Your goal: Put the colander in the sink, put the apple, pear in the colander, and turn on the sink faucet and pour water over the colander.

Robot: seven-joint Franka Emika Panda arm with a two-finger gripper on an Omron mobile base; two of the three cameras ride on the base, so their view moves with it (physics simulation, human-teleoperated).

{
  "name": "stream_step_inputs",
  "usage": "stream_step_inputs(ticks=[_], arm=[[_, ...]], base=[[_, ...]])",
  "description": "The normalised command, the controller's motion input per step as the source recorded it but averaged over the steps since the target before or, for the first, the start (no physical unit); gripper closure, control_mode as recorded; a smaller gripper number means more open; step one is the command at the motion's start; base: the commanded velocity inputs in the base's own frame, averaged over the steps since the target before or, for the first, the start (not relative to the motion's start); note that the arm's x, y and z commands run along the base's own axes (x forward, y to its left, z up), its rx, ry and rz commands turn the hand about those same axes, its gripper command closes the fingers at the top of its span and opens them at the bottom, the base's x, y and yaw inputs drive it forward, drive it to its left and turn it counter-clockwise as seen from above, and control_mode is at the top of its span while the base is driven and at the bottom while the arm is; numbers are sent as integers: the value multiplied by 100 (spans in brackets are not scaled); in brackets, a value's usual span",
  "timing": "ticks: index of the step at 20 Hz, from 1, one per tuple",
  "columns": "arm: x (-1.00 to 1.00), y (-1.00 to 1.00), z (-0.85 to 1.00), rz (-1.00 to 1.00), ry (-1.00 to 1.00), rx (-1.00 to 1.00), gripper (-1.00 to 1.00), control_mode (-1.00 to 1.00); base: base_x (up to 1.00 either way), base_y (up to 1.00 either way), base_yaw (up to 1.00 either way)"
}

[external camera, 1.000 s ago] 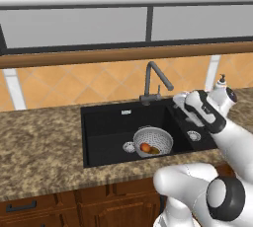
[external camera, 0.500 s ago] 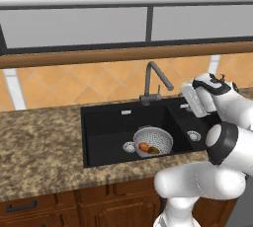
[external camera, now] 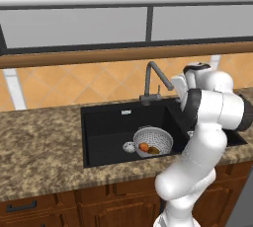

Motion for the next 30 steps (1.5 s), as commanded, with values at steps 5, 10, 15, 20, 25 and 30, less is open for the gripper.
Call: stream_step_inputs(ticks=[5, 10, 15, 20, 25, 30], arm=[[61, 0, -45, 1, -11, -5, -100, -100], [57, 0, -39, 4, -11, -5, -100, -100], [57, 0, -19, 6, -9, -3, -100, -100], [49, 0, -6, 6, -9, -3, -100, -100], [40, 1, -1, 6, -7, -3, -100, -100], [17, 3, -3, 7, -4, -3, -100, -100]], base=[[0, 0, 0], [0, 0, 0], [0, 0, 0], [0, 0, 0], [0, 0, 0], [0, 0, 0]])
